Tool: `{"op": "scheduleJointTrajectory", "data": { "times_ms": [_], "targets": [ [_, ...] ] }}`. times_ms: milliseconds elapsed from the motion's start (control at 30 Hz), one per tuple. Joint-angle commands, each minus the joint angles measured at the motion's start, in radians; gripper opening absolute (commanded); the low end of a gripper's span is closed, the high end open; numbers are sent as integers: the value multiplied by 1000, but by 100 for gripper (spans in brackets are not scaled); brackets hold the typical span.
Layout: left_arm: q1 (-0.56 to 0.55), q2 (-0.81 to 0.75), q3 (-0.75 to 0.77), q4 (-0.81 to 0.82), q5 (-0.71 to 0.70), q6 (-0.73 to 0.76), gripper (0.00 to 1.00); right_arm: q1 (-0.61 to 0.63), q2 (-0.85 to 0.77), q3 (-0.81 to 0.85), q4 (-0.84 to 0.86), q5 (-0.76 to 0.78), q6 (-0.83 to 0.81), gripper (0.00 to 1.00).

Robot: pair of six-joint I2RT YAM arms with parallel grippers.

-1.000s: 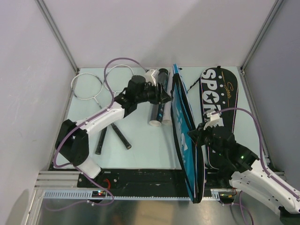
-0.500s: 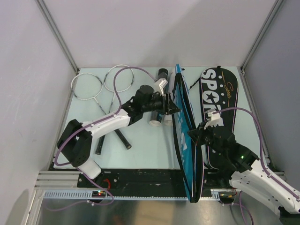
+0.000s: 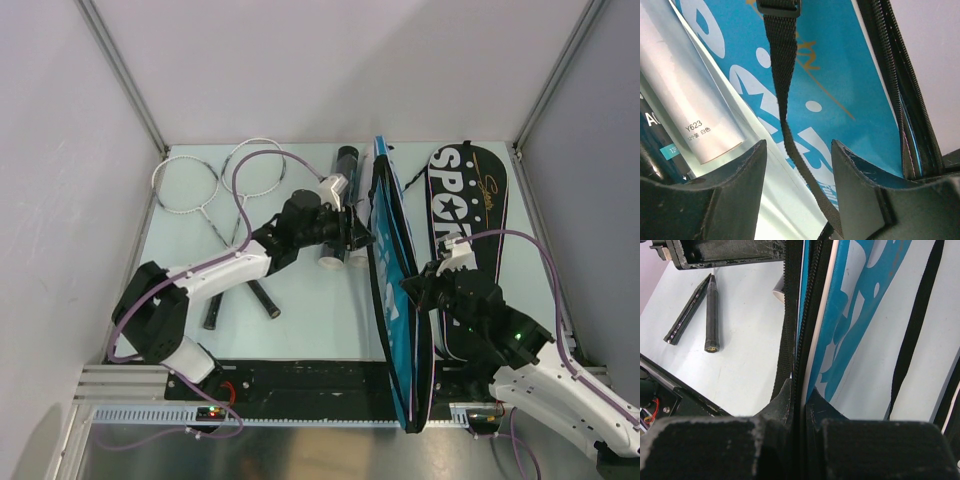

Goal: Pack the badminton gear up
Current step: Adjust the racket bag at the center of the board.

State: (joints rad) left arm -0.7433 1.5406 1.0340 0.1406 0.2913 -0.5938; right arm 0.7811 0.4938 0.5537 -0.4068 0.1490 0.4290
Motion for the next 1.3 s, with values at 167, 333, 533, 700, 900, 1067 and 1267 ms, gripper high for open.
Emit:
{"op": "scheduleJointTrajectory", "data": {
  "times_ms": [167, 333, 533, 700, 900, 1067, 1267],
  "targets": [
    [3, 77, 89, 26, 39, -15, 54, -4, -15, 31, 171, 8, 16, 0],
    [3, 89, 114, 30, 61, -28, 29, -3, -6, 31, 171, 6, 15, 0],
    [-7, -19, 130, 31, 98, -89, 1, -5, 14, 7, 178, 27, 0, 0],
    [-40, -115, 197, 31, 85, -102, 0, -7, 51, -28, 226, 8, 6, 0],
    [-80, -16, 363, 31, 158, -137, 0, -5, 86, -52, 306, -63, 11, 0],
    [-85, 102, 477, 30, 173, -149, 4, -3, 65, -72, 331, -101, 31, 0],
    [-64, 185, 512, 6, 229, -166, 30, -3, 26, -75, 321, -128, 53, 0]
  ]
}}
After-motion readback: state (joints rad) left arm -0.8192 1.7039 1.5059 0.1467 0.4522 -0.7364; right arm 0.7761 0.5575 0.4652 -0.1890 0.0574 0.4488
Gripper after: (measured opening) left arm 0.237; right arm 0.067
